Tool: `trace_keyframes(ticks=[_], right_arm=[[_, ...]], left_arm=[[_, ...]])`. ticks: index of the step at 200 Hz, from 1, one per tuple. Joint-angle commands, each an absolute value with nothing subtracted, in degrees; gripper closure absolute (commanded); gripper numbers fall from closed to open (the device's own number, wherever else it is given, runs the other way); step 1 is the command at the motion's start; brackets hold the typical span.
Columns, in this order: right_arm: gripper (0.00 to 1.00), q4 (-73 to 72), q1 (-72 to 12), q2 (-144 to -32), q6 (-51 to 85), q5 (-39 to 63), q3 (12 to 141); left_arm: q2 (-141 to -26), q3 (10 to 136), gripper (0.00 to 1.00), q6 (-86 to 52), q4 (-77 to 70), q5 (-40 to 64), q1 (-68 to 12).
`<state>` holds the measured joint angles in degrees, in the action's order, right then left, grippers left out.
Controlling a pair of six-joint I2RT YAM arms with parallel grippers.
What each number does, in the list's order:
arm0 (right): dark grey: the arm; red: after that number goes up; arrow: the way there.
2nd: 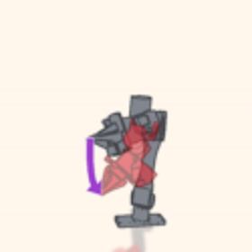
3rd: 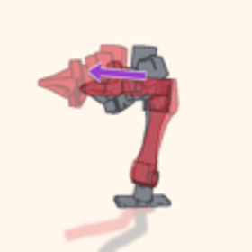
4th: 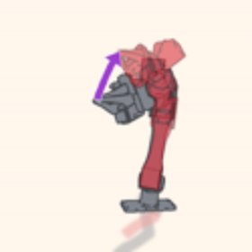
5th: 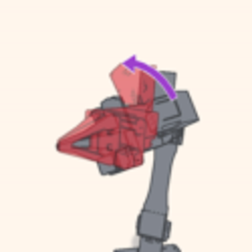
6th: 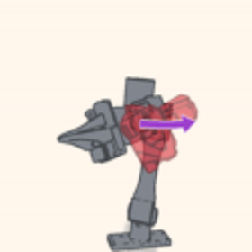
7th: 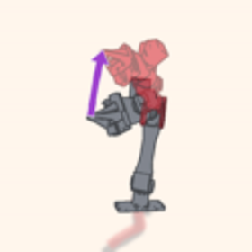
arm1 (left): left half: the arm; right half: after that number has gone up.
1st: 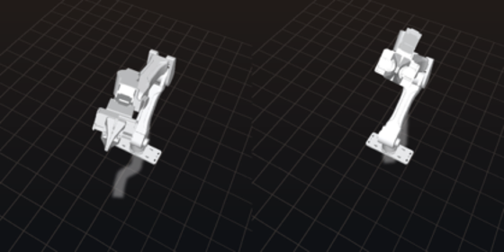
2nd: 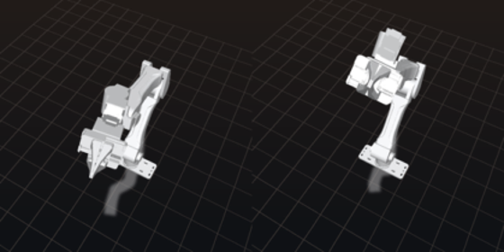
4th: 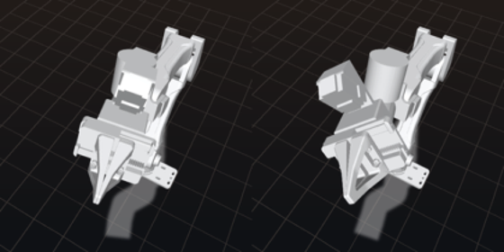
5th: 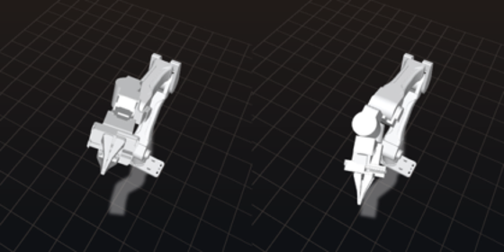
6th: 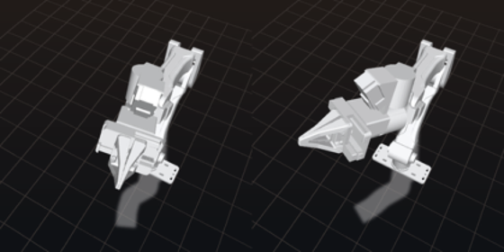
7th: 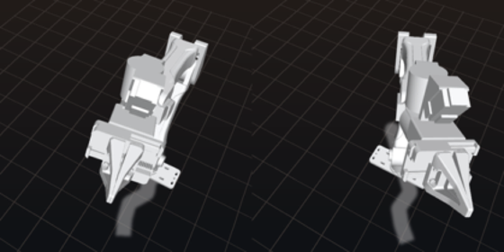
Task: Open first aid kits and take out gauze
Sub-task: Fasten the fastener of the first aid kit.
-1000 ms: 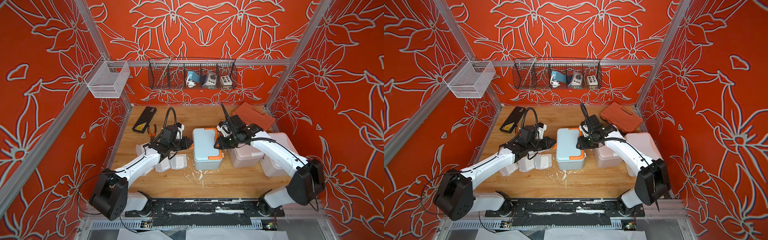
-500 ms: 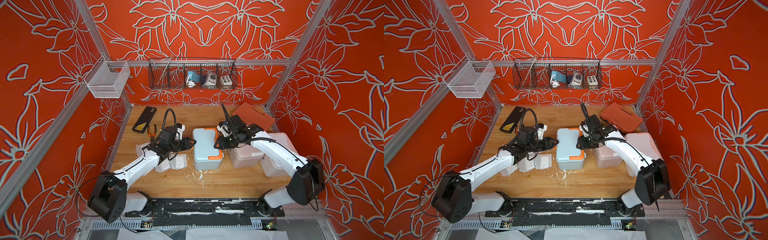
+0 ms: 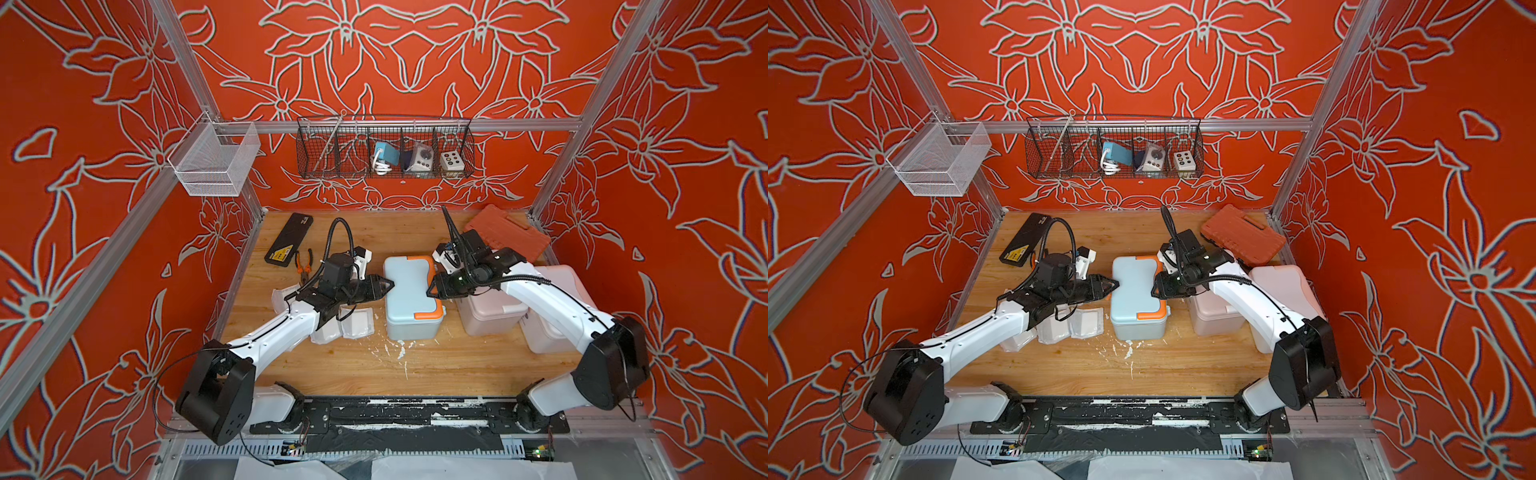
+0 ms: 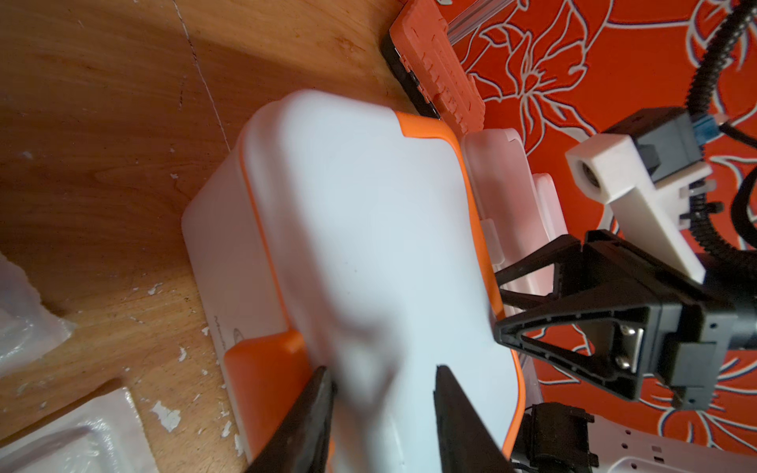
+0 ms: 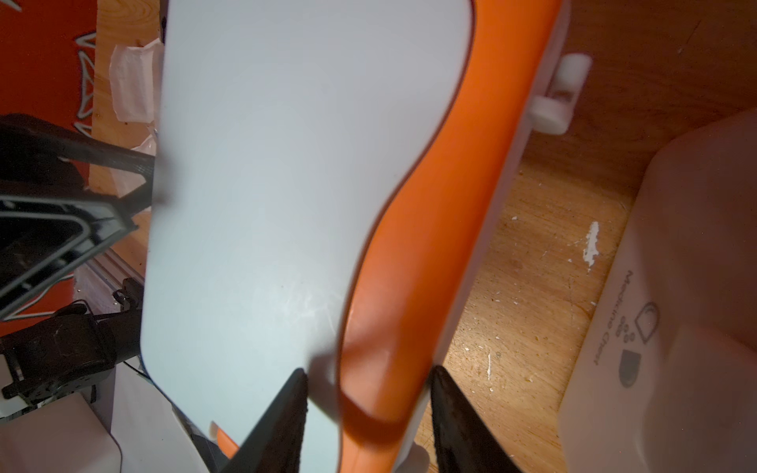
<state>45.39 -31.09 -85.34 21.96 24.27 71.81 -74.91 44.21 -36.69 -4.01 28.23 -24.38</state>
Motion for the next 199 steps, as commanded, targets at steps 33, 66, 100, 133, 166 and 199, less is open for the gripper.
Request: trace_keyframes(ticks=[33, 66, 100, 133, 166, 199], right_arm=[[0.51, 46.22, -31.51, -86.53, 21.75, 25.11, 70.30], [0.51, 46.44, -31.52, -86.39, 21.63, 24.81, 70.22], [0.51, 46.45, -31.47, -86.22, 21.62, 24.85, 70.31], [0.51, 46.34, -31.49, -86.39, 21.69, 24.98, 70.27], [0.51, 46.44, -31.55, -86.40, 21.62, 25.07, 70.49], [0.51, 46.41, -31.53, -86.53, 21.62, 25.28, 70.57]], left_arm=[[-72.98, 44.73, 0.57, -36.21, -2.28, 27.51, -24.43], [-71.27, 44.83, 0.53, -35.99, -1.45, 26.57, -23.74], [-70.14, 44.65, 0.41, -34.99, 0.91, 23.76, -22.81], [-71.82, 44.23, 0.29, -35.21, 0.35, 25.78, -22.65], [-73.53, 44.08, 0.28, -36.24, -1.58, 28.75, -22.67], [-74.34, 43.87, 0.28, -37.35, -3.72, 30.12, -22.68]])
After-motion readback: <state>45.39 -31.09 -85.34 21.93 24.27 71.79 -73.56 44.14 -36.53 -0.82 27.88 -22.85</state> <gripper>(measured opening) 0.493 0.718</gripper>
